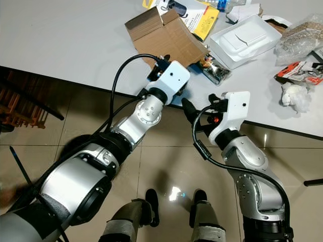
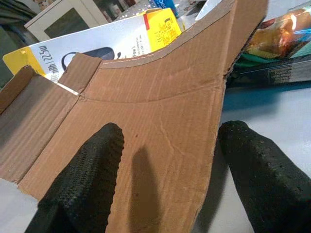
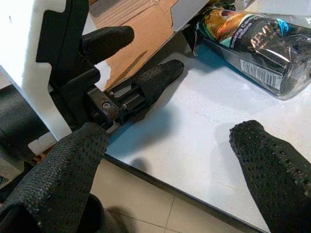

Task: Picking trash to rubbish bin

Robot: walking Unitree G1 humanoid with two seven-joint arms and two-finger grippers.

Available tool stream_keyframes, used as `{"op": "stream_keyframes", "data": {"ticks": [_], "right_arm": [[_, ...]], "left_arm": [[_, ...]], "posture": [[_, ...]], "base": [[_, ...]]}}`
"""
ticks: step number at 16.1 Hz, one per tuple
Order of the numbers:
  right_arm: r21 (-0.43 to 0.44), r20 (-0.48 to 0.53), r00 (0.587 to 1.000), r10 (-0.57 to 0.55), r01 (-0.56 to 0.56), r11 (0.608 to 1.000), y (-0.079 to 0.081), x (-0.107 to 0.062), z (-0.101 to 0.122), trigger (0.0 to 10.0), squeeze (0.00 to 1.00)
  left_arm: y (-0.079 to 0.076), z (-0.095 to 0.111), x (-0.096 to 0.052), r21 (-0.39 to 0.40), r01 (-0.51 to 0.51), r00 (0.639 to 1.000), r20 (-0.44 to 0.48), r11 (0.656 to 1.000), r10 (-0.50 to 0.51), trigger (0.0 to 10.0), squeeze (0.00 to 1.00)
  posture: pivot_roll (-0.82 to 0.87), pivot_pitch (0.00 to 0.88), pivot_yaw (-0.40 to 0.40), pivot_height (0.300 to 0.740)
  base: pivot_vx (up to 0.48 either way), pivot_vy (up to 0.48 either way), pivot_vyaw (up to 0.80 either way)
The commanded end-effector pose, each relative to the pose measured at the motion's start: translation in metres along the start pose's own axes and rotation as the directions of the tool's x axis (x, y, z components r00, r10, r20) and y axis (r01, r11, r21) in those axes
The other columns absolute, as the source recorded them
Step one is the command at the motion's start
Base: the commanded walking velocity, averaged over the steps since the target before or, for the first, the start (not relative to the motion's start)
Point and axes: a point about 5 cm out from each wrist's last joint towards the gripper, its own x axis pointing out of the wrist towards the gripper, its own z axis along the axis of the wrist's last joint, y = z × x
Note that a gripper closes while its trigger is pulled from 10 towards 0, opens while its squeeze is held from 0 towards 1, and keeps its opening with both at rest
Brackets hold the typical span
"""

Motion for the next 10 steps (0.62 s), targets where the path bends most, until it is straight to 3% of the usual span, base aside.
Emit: {"op": "stream_keyframes", "data": {"ticks": [1, 10], "right_arm": [[0.007, -0.008, 1.000, 0.026, -0.026, 1.000, 0.0056, -0.0010, -0.0012, 10.0, 0.00], [0.005, -0.010, 1.000, 0.024, -0.024, 1.000, 0.0055, 0.0015, -0.0024, 10.0, 0.00]], "left_arm": [[-0.0053, -0.0199, -0.0069, 0.008, 0.014, 0.996, -0.093, 1.000, -0.014, 0.0, 0.00], [-0.0084, -0.0178, -0.0077, 0.016, 0.021, 0.997, -0.068, 1.000, -0.020, 0.0, 0.00]], "posture": [[-0.04, 0.365, 0.144, 0.740], [-0.02, 0.362, 0.145, 0.740]], "base": [[0.000, 0.000, 0.00], [0.000, 0.000, 0.00]]}}
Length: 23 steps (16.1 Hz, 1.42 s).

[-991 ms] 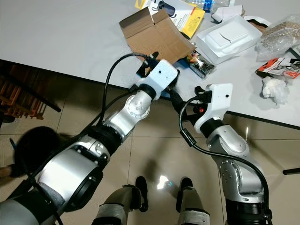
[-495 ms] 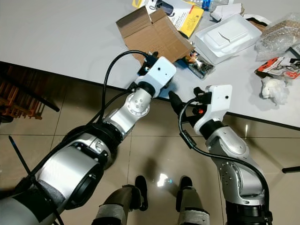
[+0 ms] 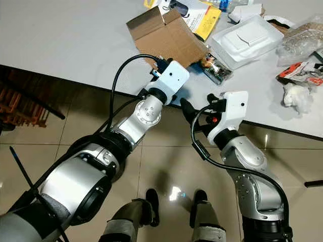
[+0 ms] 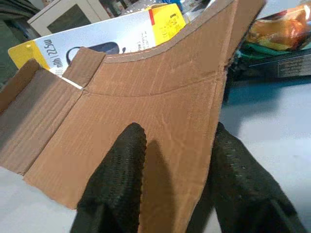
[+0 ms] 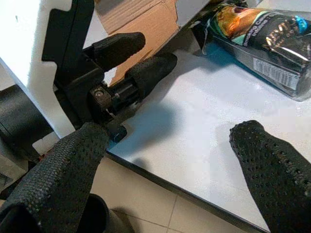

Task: Picking trash to rubbish bin

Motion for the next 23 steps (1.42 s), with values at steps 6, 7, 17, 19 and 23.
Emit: {"op": "stream_keyframes", "data": {"ticks": [6, 7, 17, 19, 23], "right_arm": [[0.006, -0.007, 1.000, 0.016, -0.015, 1.000, 0.003, 0.002, -0.003, 10.0, 0.00], [0.007, -0.006, 1.000, 0.015, -0.015, 1.000, 0.003, 0.002, -0.003, 10.0, 0.00], [0.009, 0.004, 1.000, 0.022, -0.023, 1.000, 0.002, 0.009, -0.004, 10.0, 0.00], [0.007, 0.007, 1.000, 0.026, -0.026, 1.000, 0.002, 0.012, -0.004, 10.0, 0.00], [0.006, 0.022, 0.999, 0.035, -0.035, 0.999, 0.003, 0.017, -0.003, 10.0, 0.00]], "left_arm": [[-0.010, -0.014, -0.007, 0.042, 0.032, 0.998, -0.047, 0.999, -0.030, 0.0, 0.00], [-0.009, -0.013, -0.007, 0.046, 0.029, 0.999, -0.039, 0.999, -0.028, 0.0, 0.00], [-0.012, -0.010, -0.018, 0.094, -0.010, 0.998, 0.059, 0.995, 0.005, 0.0, 0.00], [-0.002, -0.011, -0.023, 0.103, -0.068, 0.995, 0.073, 0.992, 0.061, 9.6, 0.00], [0.024, -0.003, -0.029, 0.088, -0.170, 0.980, 0.118, 0.982, 0.159, 10.0, 0.00]], "posture": [[-0.02, 0.356, 0.147, 0.740], [-0.02, 0.353, 0.148, 0.740], [0.00, 0.324, 0.148, 0.740], [0.01, 0.314, 0.146, 0.740], [0.02, 0.299, 0.141, 0.740]], "base": [[0.000, 0.000, 0.00], [0.000, 0.000, 0.00], [0.000, 0.000, 0.00], [0.000, 0.000, 0.00], [0.000, 0.000, 0.00]]}}
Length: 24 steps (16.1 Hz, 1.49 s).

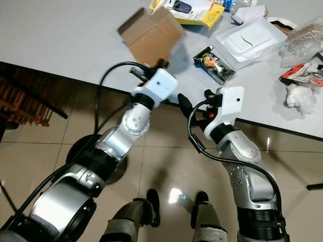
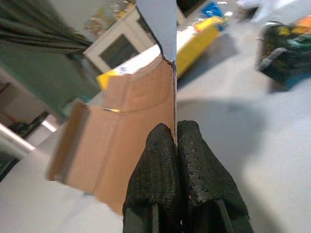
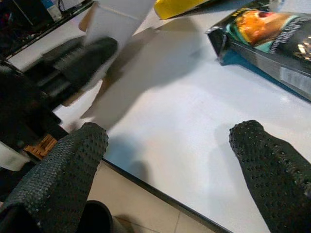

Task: Picking trash to rubbish bin

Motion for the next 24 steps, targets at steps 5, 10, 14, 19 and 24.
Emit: {"op": "stream_keyframes", "data": {"ticks": [5, 10, 14, 19, 24], "right_arm": [[-0.016, 0.061, 0.997, -0.039, 0.040, 0.999, -0.002, 0.007, 0.005, 10.0, 0.00], [-0.030, 0.225, 0.952, -0.209, 0.221, 0.975, -0.026, 0.012, 0.030, 10.0, 0.00], [-0.053, 0.246, 0.939, -0.242, 0.263, 0.963, -0.033, 0.015, 0.031, 10.0, 0.00], [-0.091, 0.253, 0.901, -0.353, 0.386, 0.918, -0.053, 0.008, 0.022, 10.0, 0.00], [-0.086, 0.207, 0.876, -0.436, 0.460, 0.884, -0.063, -0.001, -0.002, 10.0, 0.00]], "left_arm": [[0.022, 0.006, -0.007, -0.013, -0.095, 0.995, 0.035, 0.995, 0.096, 10.0, 0.00], [0.054, 0.000, -0.018, 0.018, -0.200, 0.979, 0.047, 0.980, 0.199, 10.0, 0.00], [0.061, -0.023, -0.032, -0.024, -0.203, 0.978, -0.045, 0.979, 0.202, 10.0, 0.00], [0.059, -0.050, -0.053, -0.130, -0.211, 0.970, -0.153, 0.969, 0.191, 10.0, 0.00], [0.045, -0.069, -0.077, -0.209, -0.223, 0.958, -0.226, 0.952, 0.175, 10.0, 0.00]], "posture": [[0.03, 0.287, 0.140, 0.740], [0.03, 0.237, 0.140, 0.740], [0.03, 0.199, 0.136, 0.740], [0.04, 0.131, 0.131, 0.740], [0.03, 0.111, 0.112, 0.740]], "base": [[0.000, 0.000, 0.00], [0.000, 0.000, 0.00], [0.000, 0.000, 0.00], [0.000, 0.000, 0.00], [0.000, 0.000, 0.00]]}}
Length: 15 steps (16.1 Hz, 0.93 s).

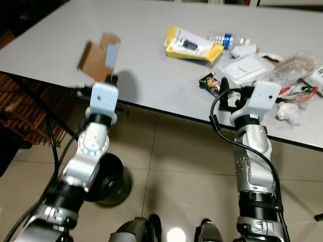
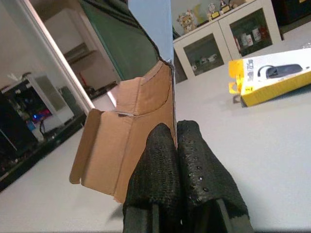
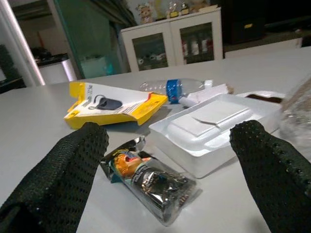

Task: Picking trash to rubbish bin

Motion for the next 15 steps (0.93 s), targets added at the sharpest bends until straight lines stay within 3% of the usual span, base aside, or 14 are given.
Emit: {"op": "stream_keyframes", "data": {"ticks": [1, 9, 15], "right_arm": [[-0.013, -0.030, 1.000, -0.009, 0.009, 1.000, -0.001, -0.006, -0.012, 10.0, 0.00], [-0.019, -0.097, 0.995, 0.003, -0.005, 1.000, 0.004, -0.020, -0.036, 10.0, 0.00], [-0.009, -0.116, 0.993, 0.013, -0.014, 1.000, 0.007, -0.024, -0.042, 10.0, 0.00]], "left_arm": [[0.001, -0.010, -0.007, -0.020, 0.005, 0.999, -0.037, 1.000, -0.006, 10.0, 0.00], [-0.003, -0.034, -0.032, -0.020, 0.024, 0.995, -0.097, 1.000, -0.026, 10.0, 0.00], [-0.005, -0.034, -0.033, -0.031, 0.030, 0.996, -0.086, 0.999, -0.032, 10.0, 0.00]], "posture": [[0.03, 0.112, 0.109, 0.740], [0.04, 0.132, 0.097, 0.740], [0.04, 0.147, 0.105, 0.740]], "base": [[0.000, 0.000, 0.00], [0.000, 0.000, 0.00], [0.000, 0.000, 0.00]]}}
